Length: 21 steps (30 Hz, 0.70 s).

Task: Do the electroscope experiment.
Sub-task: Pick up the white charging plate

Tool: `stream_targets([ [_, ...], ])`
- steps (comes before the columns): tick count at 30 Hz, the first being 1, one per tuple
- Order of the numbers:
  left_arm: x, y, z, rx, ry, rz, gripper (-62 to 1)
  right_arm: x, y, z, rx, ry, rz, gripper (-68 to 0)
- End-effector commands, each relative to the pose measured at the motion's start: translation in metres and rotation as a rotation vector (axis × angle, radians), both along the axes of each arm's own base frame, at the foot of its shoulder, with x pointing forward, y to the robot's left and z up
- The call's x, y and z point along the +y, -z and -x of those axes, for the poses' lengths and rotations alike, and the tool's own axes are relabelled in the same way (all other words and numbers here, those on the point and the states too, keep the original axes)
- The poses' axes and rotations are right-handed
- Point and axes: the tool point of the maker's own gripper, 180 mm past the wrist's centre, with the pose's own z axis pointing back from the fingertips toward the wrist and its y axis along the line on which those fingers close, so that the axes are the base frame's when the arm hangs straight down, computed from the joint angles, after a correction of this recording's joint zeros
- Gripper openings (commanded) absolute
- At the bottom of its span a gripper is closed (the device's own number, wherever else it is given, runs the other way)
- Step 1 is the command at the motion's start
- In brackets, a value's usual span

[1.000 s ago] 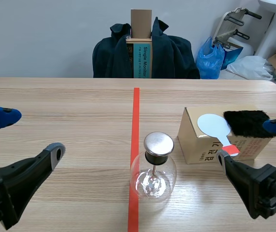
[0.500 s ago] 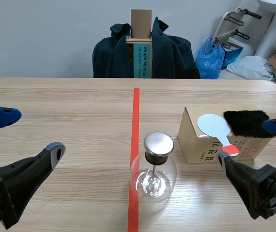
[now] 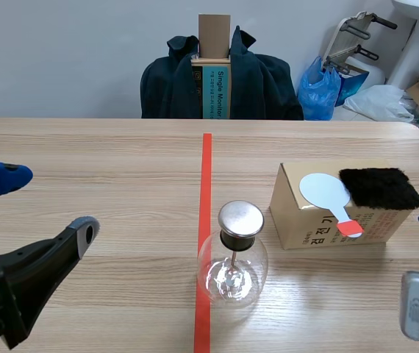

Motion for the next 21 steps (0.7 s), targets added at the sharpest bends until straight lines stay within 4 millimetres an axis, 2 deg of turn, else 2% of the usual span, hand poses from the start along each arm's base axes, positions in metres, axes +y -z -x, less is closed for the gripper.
stream_targets([
  [1,-0.005,-0.008,0.0,-0.021,0.008,0.026,1.4,-0.001,-0.004,-0.007,-0.06,-0.004,0.008,0.4],
  [5,-0.005,-0.008,0.0,-0.021,0.008,0.026,1.4,0.0,-0.008,-0.024,-0.27,-0.064,0.09,0.4],
  [9,-0.005,-0.008,0.0,-0.021,0.008,0.026,1.4,0.003,0.003,-0.039,-0.4,-0.106,0.148,0.4],
  [14,-0.005,-0.008,0.0,-0.021,0.008,0.026,1.4,0.016,0.016,-0.058,-0.508,-0.168,0.132,0.4],
  [21,-0.005,-0.008,0.0,-0.02,0.008,0.025,1.4,0.034,0.017,-0.077,-0.591,-0.246,0.095,0.4],
])
